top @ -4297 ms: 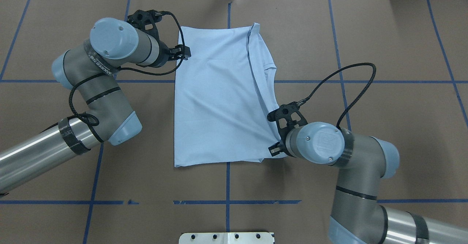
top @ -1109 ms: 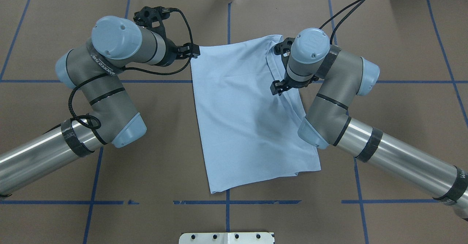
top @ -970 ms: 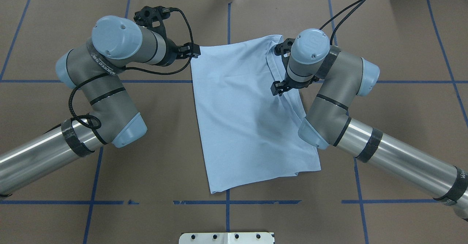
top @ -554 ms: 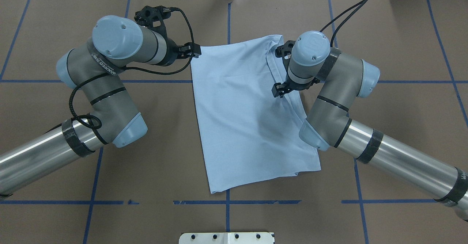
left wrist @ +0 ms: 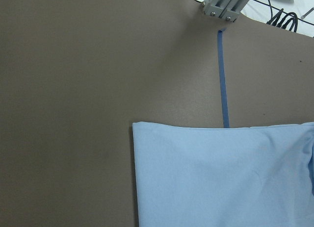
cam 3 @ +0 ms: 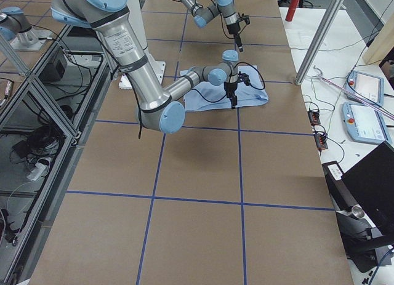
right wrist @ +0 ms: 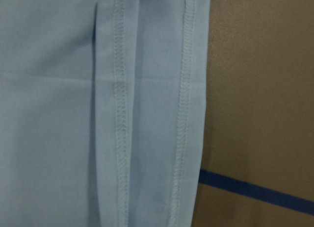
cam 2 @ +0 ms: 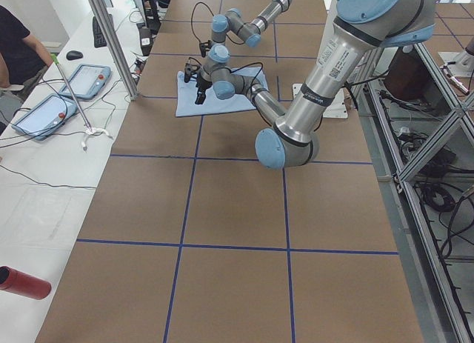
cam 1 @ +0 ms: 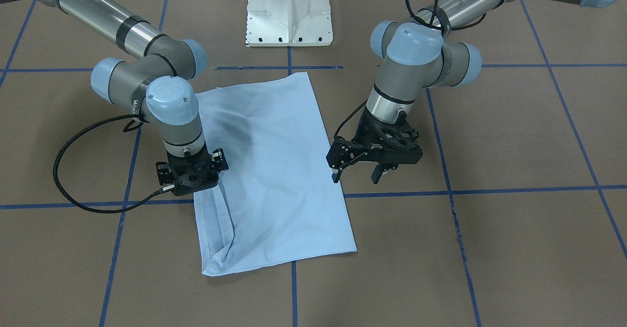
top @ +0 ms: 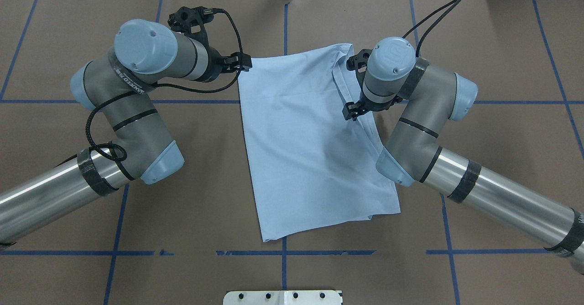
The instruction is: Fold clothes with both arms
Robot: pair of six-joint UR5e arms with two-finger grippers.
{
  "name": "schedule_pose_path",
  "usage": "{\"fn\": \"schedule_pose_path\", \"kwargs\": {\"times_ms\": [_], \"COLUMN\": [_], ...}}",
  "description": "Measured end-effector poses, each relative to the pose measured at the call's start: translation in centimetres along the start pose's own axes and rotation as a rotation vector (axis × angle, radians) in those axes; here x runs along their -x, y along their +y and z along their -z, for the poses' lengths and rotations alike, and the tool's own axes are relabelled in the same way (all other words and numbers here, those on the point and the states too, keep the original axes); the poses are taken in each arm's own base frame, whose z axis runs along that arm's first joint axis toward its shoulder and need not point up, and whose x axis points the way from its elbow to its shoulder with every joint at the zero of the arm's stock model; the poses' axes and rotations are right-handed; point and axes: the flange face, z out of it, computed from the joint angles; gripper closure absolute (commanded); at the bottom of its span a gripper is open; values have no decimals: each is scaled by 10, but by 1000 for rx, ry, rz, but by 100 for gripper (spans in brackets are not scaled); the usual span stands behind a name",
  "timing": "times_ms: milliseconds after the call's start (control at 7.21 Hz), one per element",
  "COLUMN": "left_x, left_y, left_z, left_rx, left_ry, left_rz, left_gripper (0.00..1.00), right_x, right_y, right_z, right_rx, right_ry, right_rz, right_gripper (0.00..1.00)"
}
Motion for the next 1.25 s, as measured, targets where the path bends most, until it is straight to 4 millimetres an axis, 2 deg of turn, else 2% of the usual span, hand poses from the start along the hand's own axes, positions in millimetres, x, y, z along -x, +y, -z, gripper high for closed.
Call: {"fn": "schedule_pose_path", "kwargs": {"times_ms": [277,416,554,693,832,1109,1248], "left_x": [-1,-3,-3,-4,-3,-2,-2], "left_y": [1,1,1,1,0,0,0], "left_z": [0,0,1,1,1,0,0], "left_rx": [0,0,0,0,-1,0,0], "left_ry": [4,7,8,8,8,6,7], "left_rz": [1,1,0,-1,-2,-6,-7], "left_gripper": [0,0,0,0,0,0,0], "right_x": [-40,-56,-63,-60,-47,-12,-1], "right_y": [-10,-9,-14,-26,-45,-92,-104], "right_z": [2,-1,3,15,24,25,23], "right_rx": [10,19,20,14,6,14,20], "right_ry": [7,14,6,-16,-33,-28,-24], "right_rz": [5,11,8,2,-2,-10,-10], "right_gripper": [0,0,0,0,0,0,0]}}
